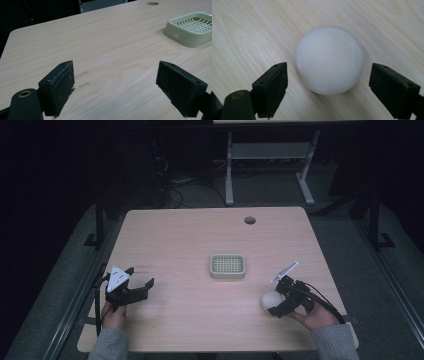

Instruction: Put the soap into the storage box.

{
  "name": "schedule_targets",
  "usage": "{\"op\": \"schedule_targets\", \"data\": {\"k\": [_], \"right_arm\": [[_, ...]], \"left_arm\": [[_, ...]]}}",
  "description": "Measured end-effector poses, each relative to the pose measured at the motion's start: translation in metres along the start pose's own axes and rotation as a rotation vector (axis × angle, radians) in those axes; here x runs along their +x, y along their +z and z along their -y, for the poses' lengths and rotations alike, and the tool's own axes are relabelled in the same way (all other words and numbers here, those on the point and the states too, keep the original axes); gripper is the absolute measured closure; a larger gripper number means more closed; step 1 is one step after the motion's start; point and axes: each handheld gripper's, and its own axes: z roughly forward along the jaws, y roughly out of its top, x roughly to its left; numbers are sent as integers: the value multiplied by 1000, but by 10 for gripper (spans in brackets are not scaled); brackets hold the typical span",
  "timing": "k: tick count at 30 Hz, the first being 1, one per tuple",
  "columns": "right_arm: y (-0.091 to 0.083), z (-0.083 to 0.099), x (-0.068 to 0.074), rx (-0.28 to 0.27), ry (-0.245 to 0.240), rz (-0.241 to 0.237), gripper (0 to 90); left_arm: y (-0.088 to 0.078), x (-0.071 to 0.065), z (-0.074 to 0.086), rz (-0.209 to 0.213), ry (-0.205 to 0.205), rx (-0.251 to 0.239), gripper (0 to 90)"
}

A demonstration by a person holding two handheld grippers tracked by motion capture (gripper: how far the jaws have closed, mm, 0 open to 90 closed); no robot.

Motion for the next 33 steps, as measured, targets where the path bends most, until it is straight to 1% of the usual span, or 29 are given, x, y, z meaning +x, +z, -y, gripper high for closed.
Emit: {"op": "schedule_targets", "data": {"k": [3, 5, 6, 7, 8, 9, 11, 18, 20, 22, 23, 25, 31, 33], "right_arm": [[3, -5, 0, 19, -5, -3, 149], [6, -7, 0, 35, -9, 4, 150], [6, -7, 0, 35, -9, 4, 150], [9, -10, 0, 49, -10, 3, 151], [9, -10, 0, 49, -10, 3, 151], [10, -11, -1, 56, -14, 4, 152], [11, -12, -2, 62, -10, -3, 153], [18, -17, -1, 100, -17, 5, 157], [19, -18, 0, 109, -24, 8, 163], [21, -20, 0, 116, -26, 10, 208], [21, -20, 0, 116, -26, 10, 208], [23, -21, 1, 134, -35, 11, 228], [23, -23, 2, 151, -38, 17, 234], [23, -25, 3, 165, -43, 22, 235]], "left_arm": [[0, 0, 0, -2, -1, -4, 148], [0, 1, 0, -4, 0, -2, 148], [0, 1, 0, -4, 0, -2, 148], [0, 1, 0, -3, -3, -4, 148], [0, 1, 0, -3, -3, -4, 148], [0, 0, 0, -5, -21, -11, 148], [0, 0, 0, -4, -21, -11, 148], [-1, 1, 0, -7, -22, -12, 148], [-1, 1, 0, -7, -22, -13, 148], [-1, 1, 0, -8, -22, -15, 148], [-1, 1, 0, -8, -22, -15, 149], [-1, 2, 0, -8, -25, -16, 148], [-1, 2, 0, -8, -25, -16, 148], [-1, 2, 0, -9, -24, -16, 148]]}}
